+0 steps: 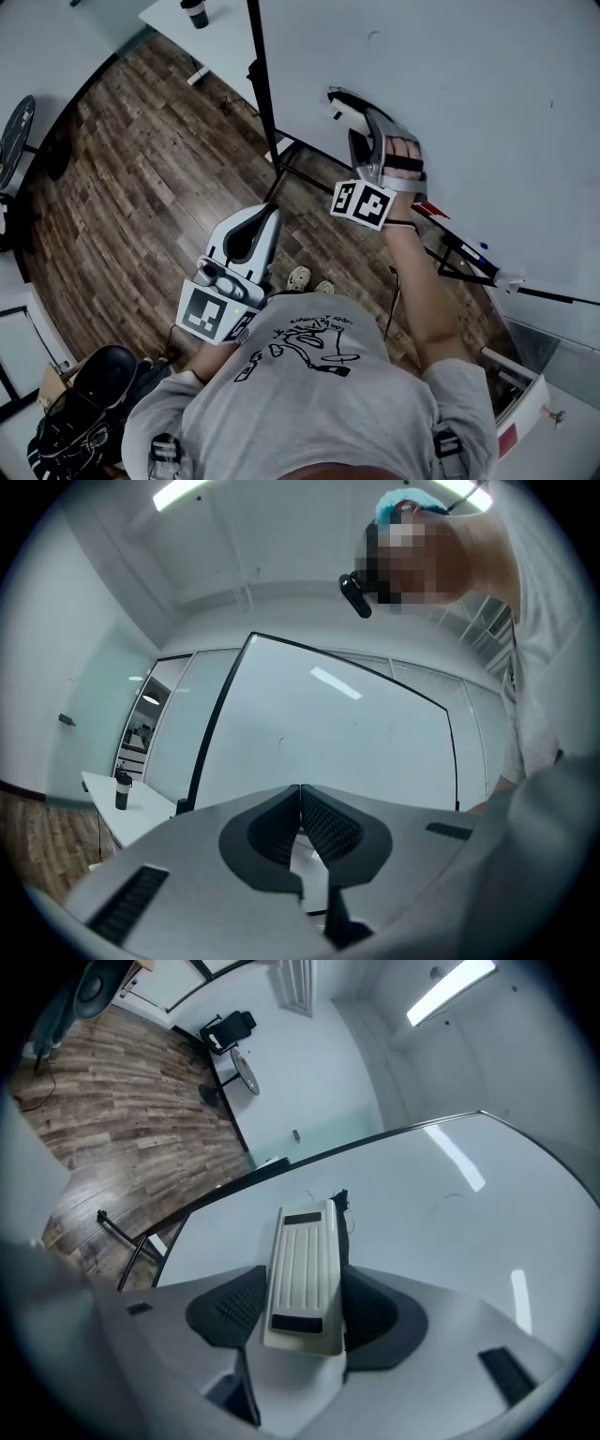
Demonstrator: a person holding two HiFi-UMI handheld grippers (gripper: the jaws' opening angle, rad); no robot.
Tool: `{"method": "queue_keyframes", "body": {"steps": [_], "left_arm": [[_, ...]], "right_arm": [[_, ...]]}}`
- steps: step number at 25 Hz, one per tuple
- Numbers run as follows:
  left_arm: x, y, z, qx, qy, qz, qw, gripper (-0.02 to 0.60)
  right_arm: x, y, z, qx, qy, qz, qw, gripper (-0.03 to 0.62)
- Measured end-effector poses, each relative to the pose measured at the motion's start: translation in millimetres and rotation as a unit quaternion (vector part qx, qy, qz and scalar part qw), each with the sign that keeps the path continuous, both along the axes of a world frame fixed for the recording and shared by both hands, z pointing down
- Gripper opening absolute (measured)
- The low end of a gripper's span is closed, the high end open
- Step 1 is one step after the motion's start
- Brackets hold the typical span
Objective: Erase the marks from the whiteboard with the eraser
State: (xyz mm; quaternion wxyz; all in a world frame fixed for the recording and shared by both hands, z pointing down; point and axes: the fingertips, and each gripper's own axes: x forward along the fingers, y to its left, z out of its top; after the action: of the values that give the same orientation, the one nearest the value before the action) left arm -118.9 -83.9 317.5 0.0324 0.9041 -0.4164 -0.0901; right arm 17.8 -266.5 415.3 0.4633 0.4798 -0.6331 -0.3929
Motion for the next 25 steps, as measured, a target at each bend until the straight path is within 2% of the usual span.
{"method": "queue_keyframes", "body": {"steps": [5, 10, 25], "left_arm": [[2.9, -2.3, -0.9, 0.004, 0.002, 0.005, 1.0000, 0.021], [2.8, -3.6, -3.0, 0.003, 0.004, 0.007, 1.0000, 0.021], [-6.8, -6.2, 1.1, -0.003, -0.001, 0.006, 1.0000, 0.021]], "right_arm": [[3.7, 5.4, -64.6, 0.052, -0.039, 0.003, 0.998, 0.261], [8.4, -0.2, -107.2, 0.084, -0.054, 0.011, 0.995, 0.261], [6.5, -15.1, -92.2, 0.099, -0.045, 0.022, 0.994, 0.259]]}}
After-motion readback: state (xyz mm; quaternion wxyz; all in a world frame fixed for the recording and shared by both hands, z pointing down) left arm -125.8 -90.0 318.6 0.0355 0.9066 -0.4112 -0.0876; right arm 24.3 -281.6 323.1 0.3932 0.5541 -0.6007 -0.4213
